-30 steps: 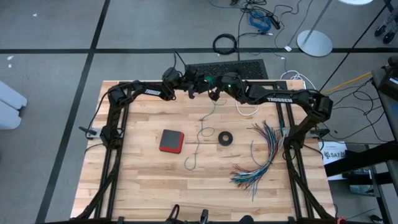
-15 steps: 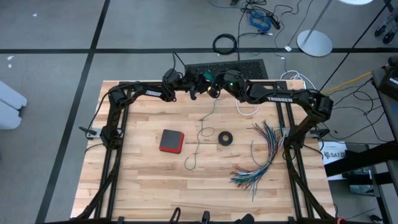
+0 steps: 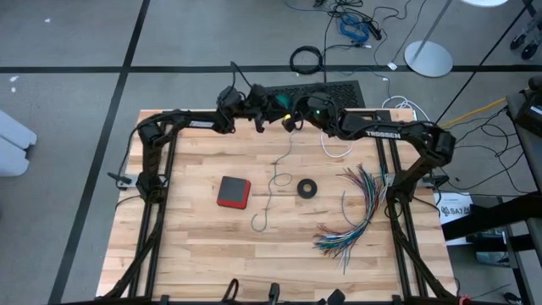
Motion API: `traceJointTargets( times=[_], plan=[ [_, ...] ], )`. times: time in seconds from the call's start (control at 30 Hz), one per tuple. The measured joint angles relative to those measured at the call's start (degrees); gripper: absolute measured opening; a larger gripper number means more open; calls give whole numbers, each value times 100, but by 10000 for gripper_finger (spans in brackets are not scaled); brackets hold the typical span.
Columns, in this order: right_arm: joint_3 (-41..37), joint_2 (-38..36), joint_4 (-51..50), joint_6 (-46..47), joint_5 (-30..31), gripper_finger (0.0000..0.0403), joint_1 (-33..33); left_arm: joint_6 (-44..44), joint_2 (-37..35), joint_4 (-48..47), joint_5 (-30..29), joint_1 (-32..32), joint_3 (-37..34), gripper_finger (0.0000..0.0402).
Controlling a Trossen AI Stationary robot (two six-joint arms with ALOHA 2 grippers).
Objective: Coiling cords
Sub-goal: Coil the green wire cable on the spool
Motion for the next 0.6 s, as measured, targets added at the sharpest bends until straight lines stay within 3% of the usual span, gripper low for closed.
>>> traceJointTargets(
  times=[0.2,0.3,0.6],
  plan=[
    [-2,-107,280,300,-435,0,-115,1240,-564,-1361,-87,7,-9,27],
    [-2,-107,484,455,-582,0,-172,1827,-745,-1826,-401,-136,-9,27],
    [-17,-121,857,613,-704,0,-188,2235,-782,-1840,-1293,-471,-11,27]
  ],
)
